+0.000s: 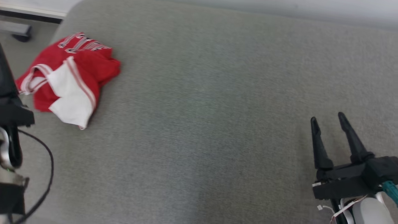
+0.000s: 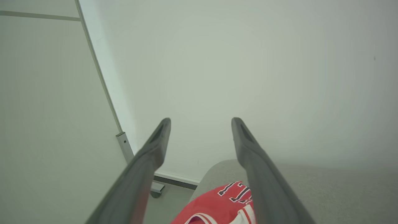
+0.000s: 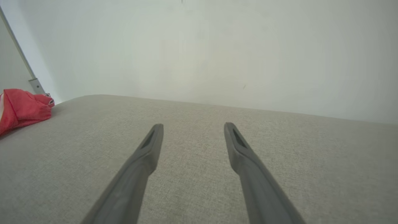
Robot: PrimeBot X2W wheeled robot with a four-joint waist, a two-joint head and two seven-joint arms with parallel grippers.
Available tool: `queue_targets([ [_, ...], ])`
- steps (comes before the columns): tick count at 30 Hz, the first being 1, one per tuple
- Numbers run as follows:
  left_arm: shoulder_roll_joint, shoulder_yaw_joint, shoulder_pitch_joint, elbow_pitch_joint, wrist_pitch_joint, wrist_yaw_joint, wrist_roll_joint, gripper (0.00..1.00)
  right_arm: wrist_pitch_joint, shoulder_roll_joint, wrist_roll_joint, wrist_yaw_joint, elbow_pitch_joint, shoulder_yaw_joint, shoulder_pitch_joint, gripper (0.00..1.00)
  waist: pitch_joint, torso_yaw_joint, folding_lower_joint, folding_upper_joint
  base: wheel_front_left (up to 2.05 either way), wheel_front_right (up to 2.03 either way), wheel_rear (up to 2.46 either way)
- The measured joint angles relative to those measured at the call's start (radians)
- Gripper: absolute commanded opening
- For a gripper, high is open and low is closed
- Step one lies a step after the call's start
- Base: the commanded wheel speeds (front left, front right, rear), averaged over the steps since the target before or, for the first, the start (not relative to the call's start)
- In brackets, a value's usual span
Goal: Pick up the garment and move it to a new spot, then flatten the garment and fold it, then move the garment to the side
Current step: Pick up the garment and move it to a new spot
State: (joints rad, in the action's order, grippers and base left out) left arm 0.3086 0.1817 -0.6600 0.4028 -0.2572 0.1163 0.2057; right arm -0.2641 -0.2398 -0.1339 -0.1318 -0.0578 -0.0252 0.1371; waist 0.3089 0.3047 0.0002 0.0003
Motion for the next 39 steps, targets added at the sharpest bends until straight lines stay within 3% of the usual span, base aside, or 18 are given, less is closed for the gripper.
queue_targets([
  [8, 0.084, -0.004, -0.167, 0.138, 0.088, 0.007, 0.036, 1.0, 0.01, -0.01, 0.007, 0.0, 0.114, -0.056, 0.001, 1.0, 0.12, -0.106, 0.0001, 0.0, 0.0, 0.0, 0.0],
  [17, 0.133, -0.02, -0.246, 0.354, 0.223, 0.008, 0.077, 1.0, 0.019, -0.002, 0.012, 0.0, 0.17, -0.067, -0.005, 1.0, 0.225, -0.194, 0.0, 0.0, 0.0, 0.0, 0.0],
  [25, 0.141, -0.024, -0.299, 0.557, 0.459, 0.013, 0.145, 1.0, 0.026, 0.002, 0.021, 0.0, 0.176, -0.062, -0.005, 1.0, 0.246, -0.223, -0.0001, -0.0001, 0.0, 0.0, 0.0],
  [32, 0.154, -0.018, -0.353, 0.644, 0.623, 0.007, 0.175, 1.0, 0.035, 0.0, 0.021, 0.0, 0.172, -0.054, -0.005, 1.0, 0.221, -0.221, -0.0003, -0.0004, 0.0, 0.0, 0.0],
  [33, 0.154, -0.019, -0.354, 0.651, 0.633, 0.006, 0.177, 0.77, 0.035, 0.0, 0.021, 0.0, 0.171, -0.053, -0.005, 1.0, 0.218, -0.221, -0.0003, -0.0003, 0.0, 0.0, 0.0],
  [34, 0.155, -0.019, -0.355, 0.657, 0.639, 0.004, 0.177, 0.2, 0.035, 0.0, 0.021, 0.0, 0.17, -0.051, -0.005, 1.0, 0.214, -0.222, -0.0003, -0.0003, 0.0, 0.0, 0.0],
  [35, 0.156, -0.022, -0.355, 0.664, 0.647, 0.002, 0.179, 0.0, 0.035, 0.001, 0.021, 0.0, 0.168, -0.05, -0.005, 1.0, 0.21, -0.223, -0.0003, -0.0003, 0.0, 0.0, 0.0],
  [39, 0.155, -0.021, -0.342, 0.657, 0.581, 0.003, 0.193, 0.0, 0.035, 0.003, 0.021, 0.0, 0.163, -0.047, -0.005, 1.0, 0.198, -0.226, -0.0003, -0.0003, 0.0, 0.0, 0.0],
])
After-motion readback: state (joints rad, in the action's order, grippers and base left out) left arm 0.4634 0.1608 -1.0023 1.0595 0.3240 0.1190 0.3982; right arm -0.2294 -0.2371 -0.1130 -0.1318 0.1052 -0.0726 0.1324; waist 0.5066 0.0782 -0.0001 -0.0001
